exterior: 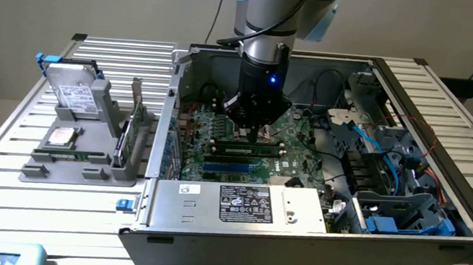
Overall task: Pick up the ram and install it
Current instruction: 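Press down the ram until it locks into place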
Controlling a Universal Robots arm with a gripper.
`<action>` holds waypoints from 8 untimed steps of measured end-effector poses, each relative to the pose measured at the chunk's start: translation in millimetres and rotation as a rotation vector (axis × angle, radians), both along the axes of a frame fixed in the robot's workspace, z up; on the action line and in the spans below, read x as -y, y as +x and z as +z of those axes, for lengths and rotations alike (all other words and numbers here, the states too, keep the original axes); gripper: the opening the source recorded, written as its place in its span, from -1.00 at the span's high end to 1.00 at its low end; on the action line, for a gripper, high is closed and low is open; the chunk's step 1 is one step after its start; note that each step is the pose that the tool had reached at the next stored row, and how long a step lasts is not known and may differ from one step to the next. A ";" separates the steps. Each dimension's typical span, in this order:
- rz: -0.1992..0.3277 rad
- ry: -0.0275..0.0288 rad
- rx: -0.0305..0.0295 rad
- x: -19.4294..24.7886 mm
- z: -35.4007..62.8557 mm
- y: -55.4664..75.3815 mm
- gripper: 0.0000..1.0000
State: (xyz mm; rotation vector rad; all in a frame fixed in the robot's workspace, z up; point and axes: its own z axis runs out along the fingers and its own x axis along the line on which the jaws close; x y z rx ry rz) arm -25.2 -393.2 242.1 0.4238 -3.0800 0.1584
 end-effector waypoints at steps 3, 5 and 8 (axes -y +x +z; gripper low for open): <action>-0.030 -0.0003 0.0066 0.0 0.0 0.0 0.79; -0.050 -0.0010 0.0099 0.0 0.0 0.0 0.79; -0.080 -0.0042 0.0131 0.0 0.1 0.0 0.79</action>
